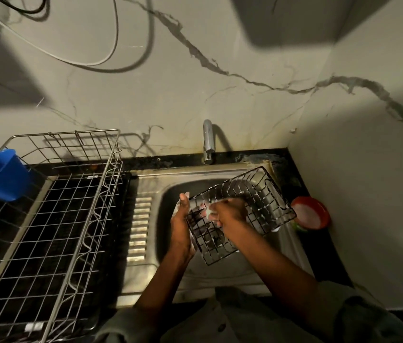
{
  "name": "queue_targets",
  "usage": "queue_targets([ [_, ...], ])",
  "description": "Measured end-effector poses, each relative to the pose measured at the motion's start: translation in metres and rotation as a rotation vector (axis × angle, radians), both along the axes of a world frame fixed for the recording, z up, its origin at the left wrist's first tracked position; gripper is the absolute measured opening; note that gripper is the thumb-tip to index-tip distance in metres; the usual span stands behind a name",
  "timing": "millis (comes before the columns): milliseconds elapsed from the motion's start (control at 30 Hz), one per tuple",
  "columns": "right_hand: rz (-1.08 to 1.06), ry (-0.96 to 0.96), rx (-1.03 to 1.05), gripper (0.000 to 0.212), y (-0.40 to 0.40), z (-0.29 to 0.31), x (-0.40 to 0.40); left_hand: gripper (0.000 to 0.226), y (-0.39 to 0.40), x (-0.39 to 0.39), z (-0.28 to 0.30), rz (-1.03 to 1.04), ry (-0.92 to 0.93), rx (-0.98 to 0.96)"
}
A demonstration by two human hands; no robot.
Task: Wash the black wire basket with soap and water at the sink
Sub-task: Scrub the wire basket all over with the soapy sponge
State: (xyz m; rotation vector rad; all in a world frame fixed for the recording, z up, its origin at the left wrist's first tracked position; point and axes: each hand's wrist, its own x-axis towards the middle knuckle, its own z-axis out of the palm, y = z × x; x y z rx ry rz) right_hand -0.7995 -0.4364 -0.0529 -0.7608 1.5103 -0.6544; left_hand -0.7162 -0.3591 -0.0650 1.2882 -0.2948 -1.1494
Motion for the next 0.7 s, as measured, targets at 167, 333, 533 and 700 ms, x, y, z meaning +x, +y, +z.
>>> queue_targets([
  [167, 0.028, -0.3, 0.194, 0.009, -0.007, 0.013, 0.013, 0.087, -0.005, -0.001, -0.001, -0.017, -0.05, -0.009],
  [333, 0.056, -0.231, 0.181, 0.013, -0.002, 0.011, -0.001, 0.082, -0.006, 0.01, -0.003, 0.008, 0.031, 0.018],
  [533, 0.007, -0.323, 0.184, 0.023, 0.001, 0.015, 0.024, 0.098, -0.008, 0.006, -0.017, -0.031, 0.032, -0.004],
  [700, 0.356, -0.023, -0.045, 0.016, 0.001, 0.024, -0.001, 0.069, -0.006, 0.016, 0.002, -0.015, 0.12, 0.005],
])
